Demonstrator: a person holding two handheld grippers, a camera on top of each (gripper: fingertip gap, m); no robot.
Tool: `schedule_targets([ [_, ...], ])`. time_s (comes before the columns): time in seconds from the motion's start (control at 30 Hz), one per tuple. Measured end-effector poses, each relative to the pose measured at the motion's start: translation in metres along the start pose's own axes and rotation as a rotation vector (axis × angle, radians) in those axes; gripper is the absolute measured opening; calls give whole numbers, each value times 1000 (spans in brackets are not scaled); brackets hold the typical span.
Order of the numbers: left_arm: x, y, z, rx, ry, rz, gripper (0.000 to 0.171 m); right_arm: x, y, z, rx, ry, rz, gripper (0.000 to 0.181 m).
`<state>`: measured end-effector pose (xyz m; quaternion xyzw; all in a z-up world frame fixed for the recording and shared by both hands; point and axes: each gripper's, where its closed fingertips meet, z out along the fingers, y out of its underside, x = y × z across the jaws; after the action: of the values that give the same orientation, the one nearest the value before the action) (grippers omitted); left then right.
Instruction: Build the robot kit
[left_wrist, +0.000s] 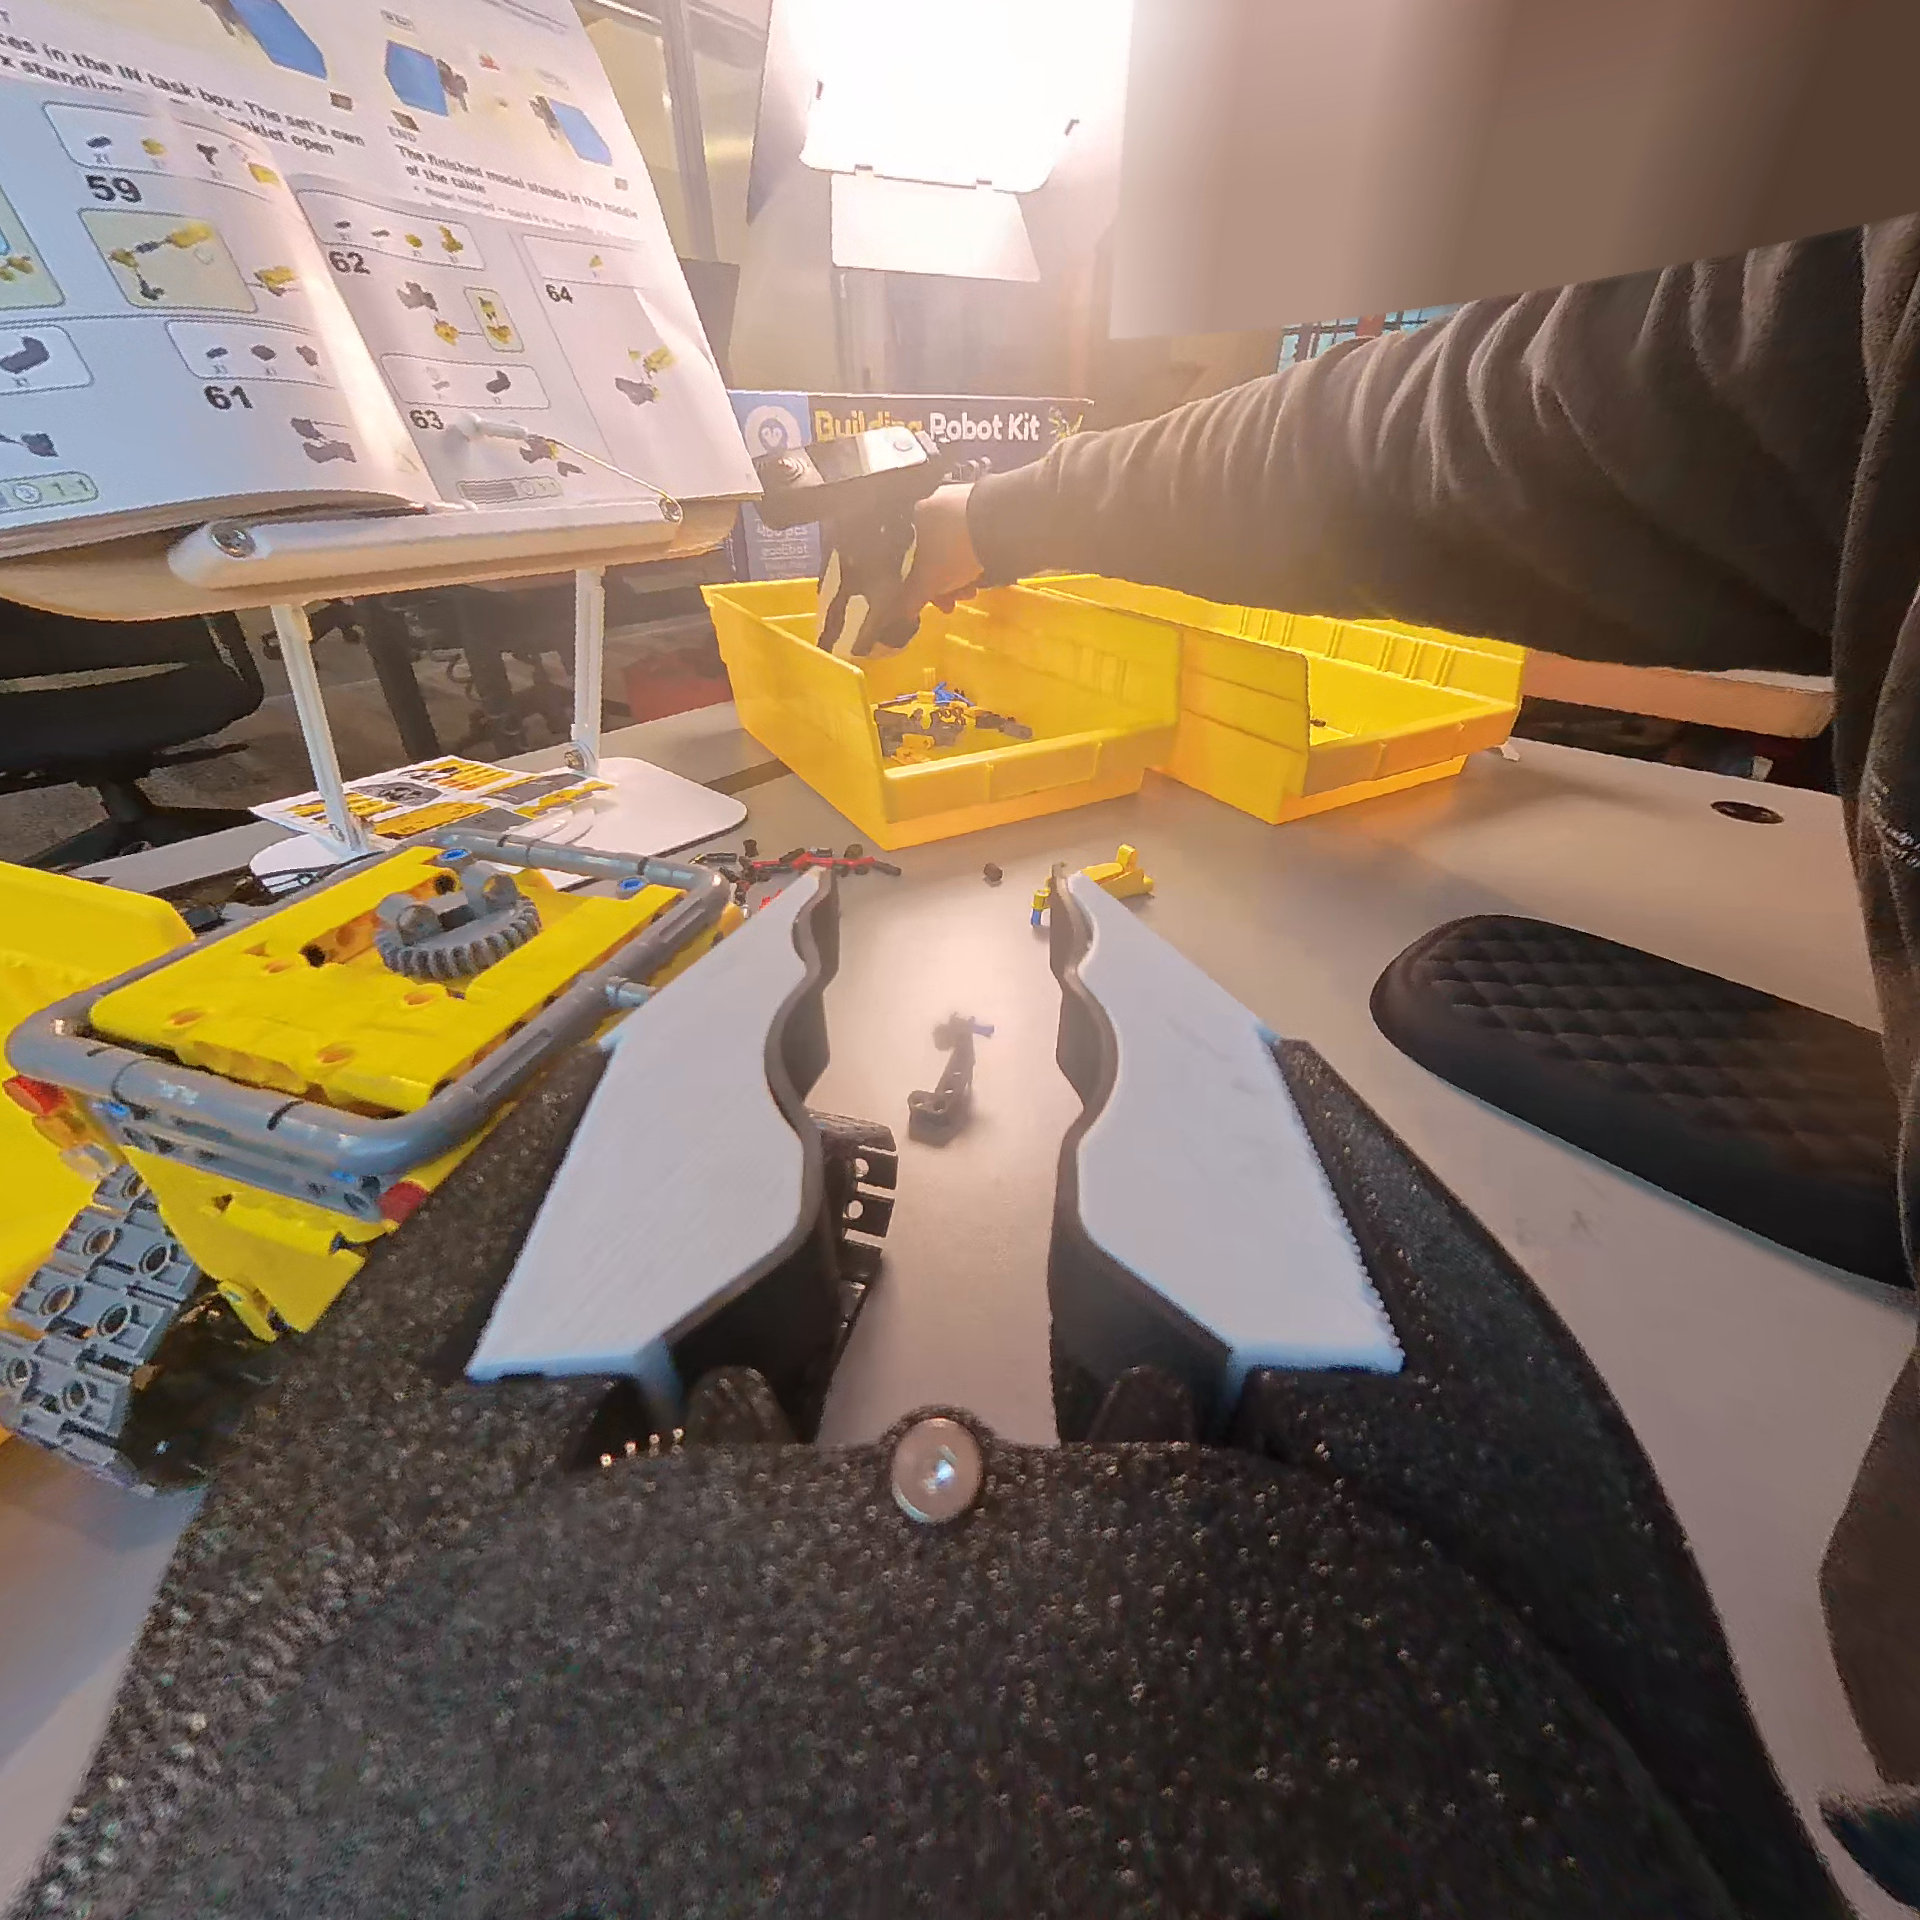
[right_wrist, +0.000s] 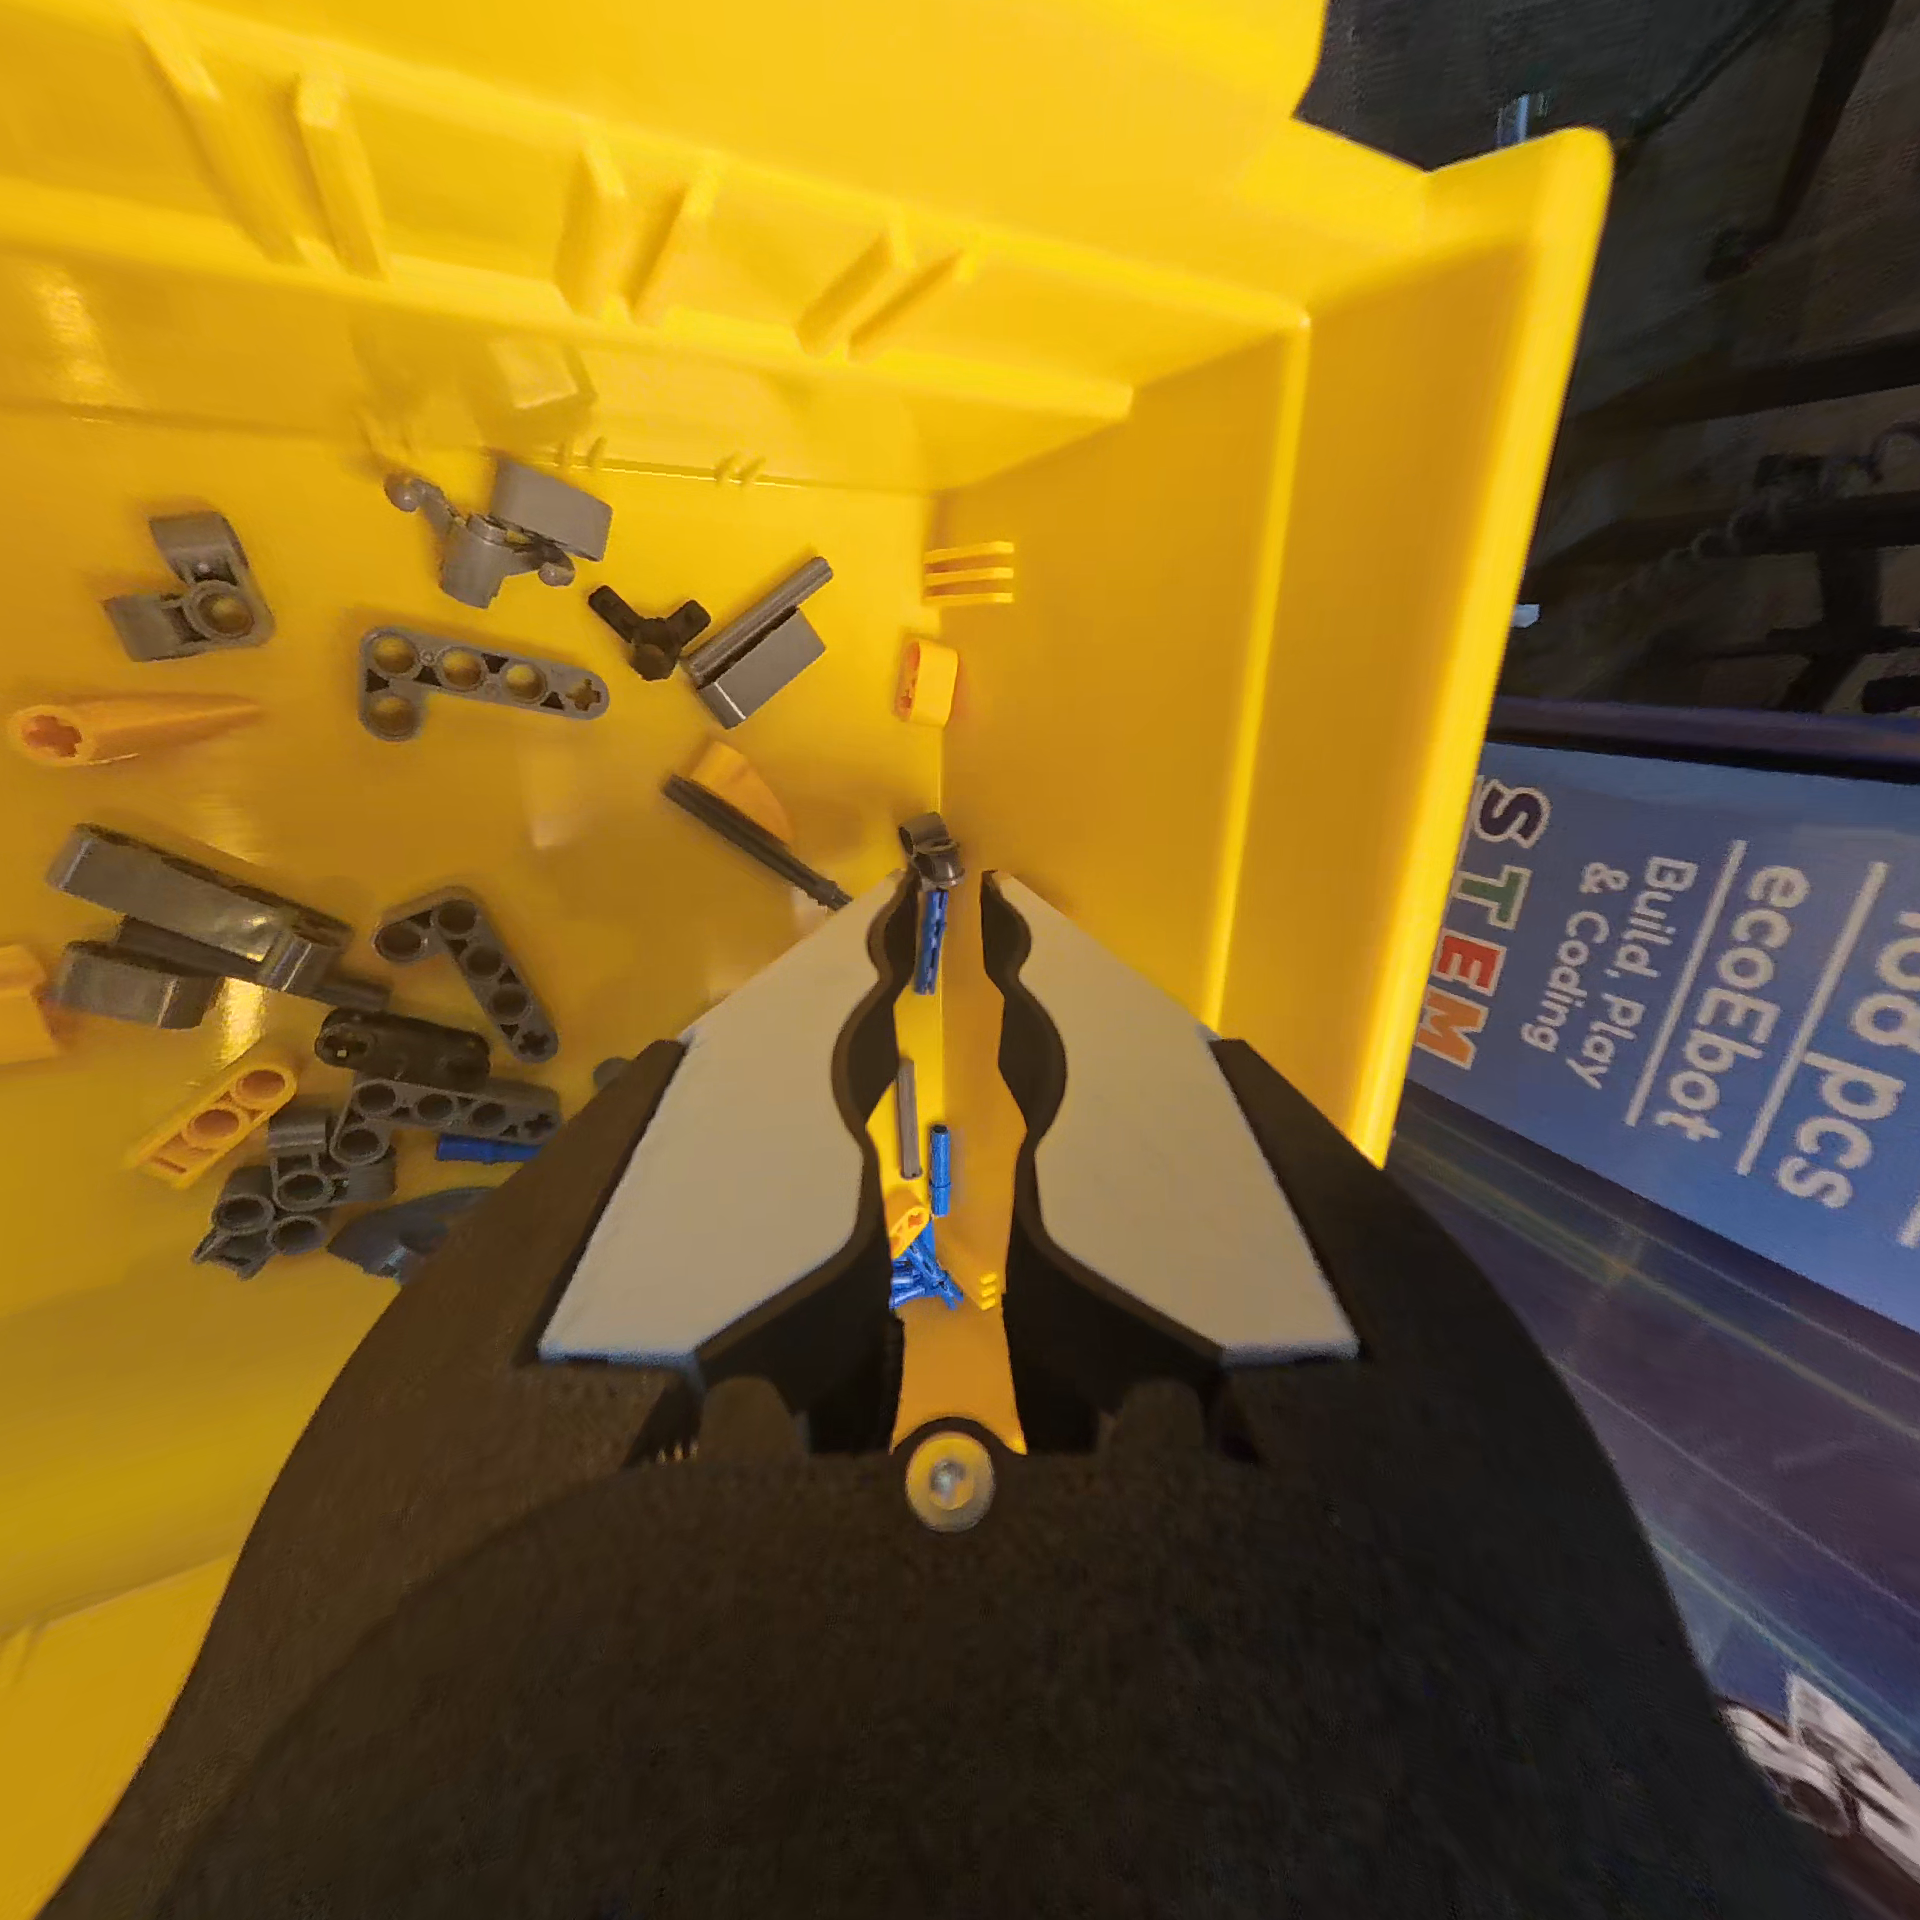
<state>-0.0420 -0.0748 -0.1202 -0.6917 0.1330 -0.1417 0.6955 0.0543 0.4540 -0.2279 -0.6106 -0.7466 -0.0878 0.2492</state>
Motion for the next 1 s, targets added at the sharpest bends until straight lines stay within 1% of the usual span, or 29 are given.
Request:
schedule_targets([
  [0.03,0,0,0,-1,2,-1,39,-2,2,0,-11,-10,-9,12],
  [0.1,1,1,1,-5,4,2,39,-12,13,4,-83,-54,-45,12],
  [0.13,1,1,1,-7,5,5,39,-17,18,6,-114,-71,-72,9],
  [0.2,2,1,1,-6,4,9,39,-25,19,3,-123,-96,-104,0],
  [0.23,1,1,0,-5,3,8,39,-27,21,1,-138,-110,-108,0],
  [0.37,2,1,1,-8,4,8,39,-52,28,-14,-159,-249,-116,2],
  [0.5,2,2,2,-15,7,12,39,-76,30,-37,-132,-360,-143,7],
  [0.6,3,3,3,-21,9,12,39,-76,34,-55,-137,-375,-140,17],
  [0.7,3,5,3,-29,10,13,39,-68,58,-63,-262,-346,-205,24],
  [0.8,3,5,4,-30,9,17,39,-71,75,-56,-356,-341,-244,31],
  [0.87,3,5,4,-30,8,18,39,-73,79,-47,-383,-326,-273,30],
  [0.9,3,5,4,-30,8,18,39,-76,77,-45,-384,-338,-278,25],
  [0.93,3,5,4,-30,8,17,39,-76,72,-45,-362,-340,-275,20],
  [1.0,3,5,4,-31,9,14,39,-80,52,-45,-261,-359,-245,11],
])
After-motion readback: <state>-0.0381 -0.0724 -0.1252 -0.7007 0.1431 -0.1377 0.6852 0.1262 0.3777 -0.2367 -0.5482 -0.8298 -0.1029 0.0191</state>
